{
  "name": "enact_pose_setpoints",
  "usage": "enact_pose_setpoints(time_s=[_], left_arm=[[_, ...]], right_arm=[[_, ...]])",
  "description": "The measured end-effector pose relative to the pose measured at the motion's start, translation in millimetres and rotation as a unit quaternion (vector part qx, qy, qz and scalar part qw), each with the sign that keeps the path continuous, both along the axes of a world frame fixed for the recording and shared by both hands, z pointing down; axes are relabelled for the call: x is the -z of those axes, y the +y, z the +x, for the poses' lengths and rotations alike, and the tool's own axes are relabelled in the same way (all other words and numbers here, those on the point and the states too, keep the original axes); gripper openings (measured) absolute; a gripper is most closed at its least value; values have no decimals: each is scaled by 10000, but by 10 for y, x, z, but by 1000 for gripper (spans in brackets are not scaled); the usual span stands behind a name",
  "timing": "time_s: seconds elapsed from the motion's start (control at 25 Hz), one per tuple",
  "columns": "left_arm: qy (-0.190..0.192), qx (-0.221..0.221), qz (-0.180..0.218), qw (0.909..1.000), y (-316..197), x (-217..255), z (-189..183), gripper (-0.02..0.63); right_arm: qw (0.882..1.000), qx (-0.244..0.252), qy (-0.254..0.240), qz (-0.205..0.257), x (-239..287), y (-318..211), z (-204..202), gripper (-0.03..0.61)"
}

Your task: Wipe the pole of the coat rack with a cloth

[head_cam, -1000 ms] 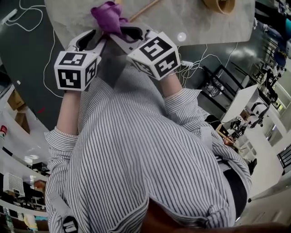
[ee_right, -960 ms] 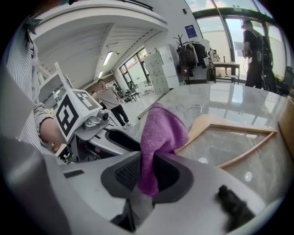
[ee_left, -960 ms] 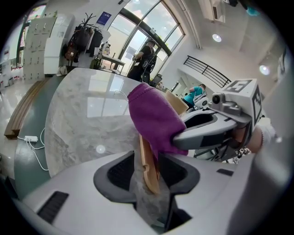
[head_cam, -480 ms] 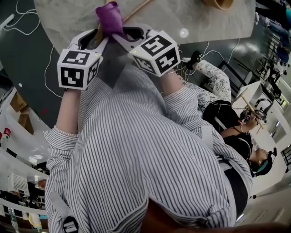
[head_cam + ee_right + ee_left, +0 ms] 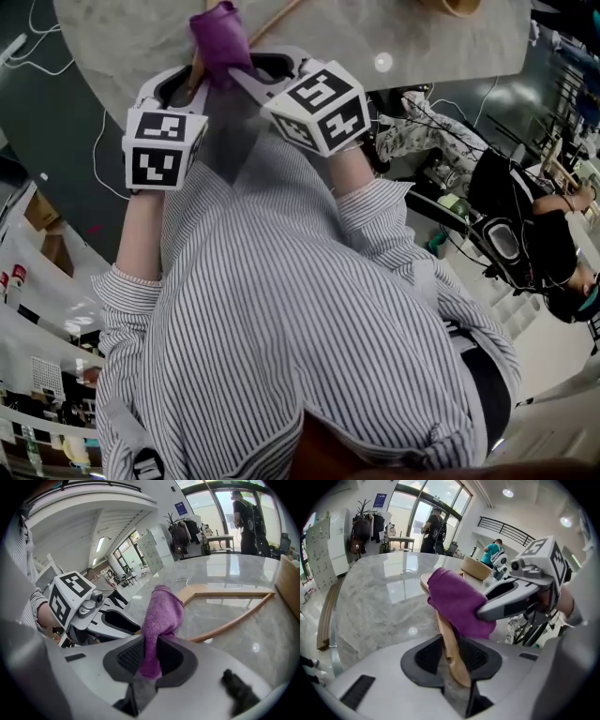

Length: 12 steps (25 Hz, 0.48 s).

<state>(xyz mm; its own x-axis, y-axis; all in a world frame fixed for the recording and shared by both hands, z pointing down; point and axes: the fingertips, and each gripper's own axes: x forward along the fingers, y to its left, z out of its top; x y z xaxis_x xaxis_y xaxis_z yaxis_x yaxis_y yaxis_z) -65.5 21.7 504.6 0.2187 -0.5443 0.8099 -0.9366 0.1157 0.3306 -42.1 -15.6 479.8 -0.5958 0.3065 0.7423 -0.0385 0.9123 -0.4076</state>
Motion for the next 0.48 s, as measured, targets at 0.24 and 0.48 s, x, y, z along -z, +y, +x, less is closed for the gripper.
enact_pose_setpoints(time_s=[0.24, 0.48], left_arm=[[22, 115, -4, 9999, -21, -3, 2, 114], [145, 302, -73, 9994, 32, -1, -47, 107]], right_arm=[[9999, -105, -23, 102, -7, -215, 38, 67], [9997, -203, -21, 160, -6, -364, 41, 67]])
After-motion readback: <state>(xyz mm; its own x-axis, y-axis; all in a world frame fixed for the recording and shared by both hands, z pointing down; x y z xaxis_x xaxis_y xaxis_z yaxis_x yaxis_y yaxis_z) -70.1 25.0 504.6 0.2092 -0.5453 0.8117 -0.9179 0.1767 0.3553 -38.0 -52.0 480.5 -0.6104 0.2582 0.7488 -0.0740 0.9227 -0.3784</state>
